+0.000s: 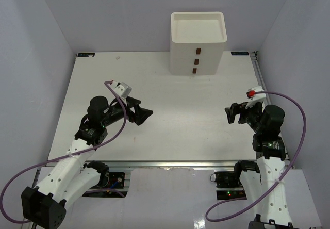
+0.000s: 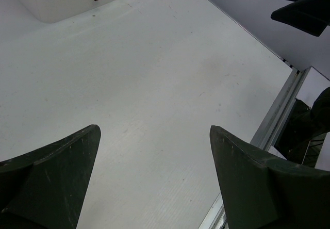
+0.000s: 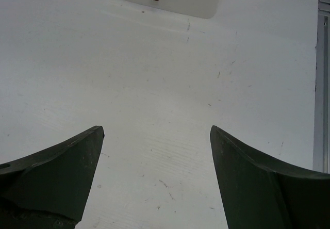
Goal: Organize the makeup
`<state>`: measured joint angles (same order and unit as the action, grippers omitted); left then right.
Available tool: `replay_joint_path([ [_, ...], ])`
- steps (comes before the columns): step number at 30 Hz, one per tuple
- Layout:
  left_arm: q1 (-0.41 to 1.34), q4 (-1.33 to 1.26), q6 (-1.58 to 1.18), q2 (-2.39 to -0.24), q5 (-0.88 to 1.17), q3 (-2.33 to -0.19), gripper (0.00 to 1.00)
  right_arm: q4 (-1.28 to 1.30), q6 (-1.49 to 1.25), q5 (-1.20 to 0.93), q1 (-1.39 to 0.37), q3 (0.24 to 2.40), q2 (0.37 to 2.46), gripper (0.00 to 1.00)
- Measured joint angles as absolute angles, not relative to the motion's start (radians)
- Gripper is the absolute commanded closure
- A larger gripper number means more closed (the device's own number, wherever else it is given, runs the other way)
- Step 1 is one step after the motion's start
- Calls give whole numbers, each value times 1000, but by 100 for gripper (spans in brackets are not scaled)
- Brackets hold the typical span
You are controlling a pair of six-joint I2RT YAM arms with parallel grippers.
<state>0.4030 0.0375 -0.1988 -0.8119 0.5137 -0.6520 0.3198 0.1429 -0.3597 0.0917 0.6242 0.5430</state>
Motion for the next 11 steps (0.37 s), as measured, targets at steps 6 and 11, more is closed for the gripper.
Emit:
replay_joint_path([
  [6, 403, 37, -200, -815, 514, -648, 2, 308, 122, -354, 116, 579, 540, 10],
  [11, 403, 37, -200, -818, 513, -648, 2, 300, 113, -354, 118, 573, 533, 10],
])
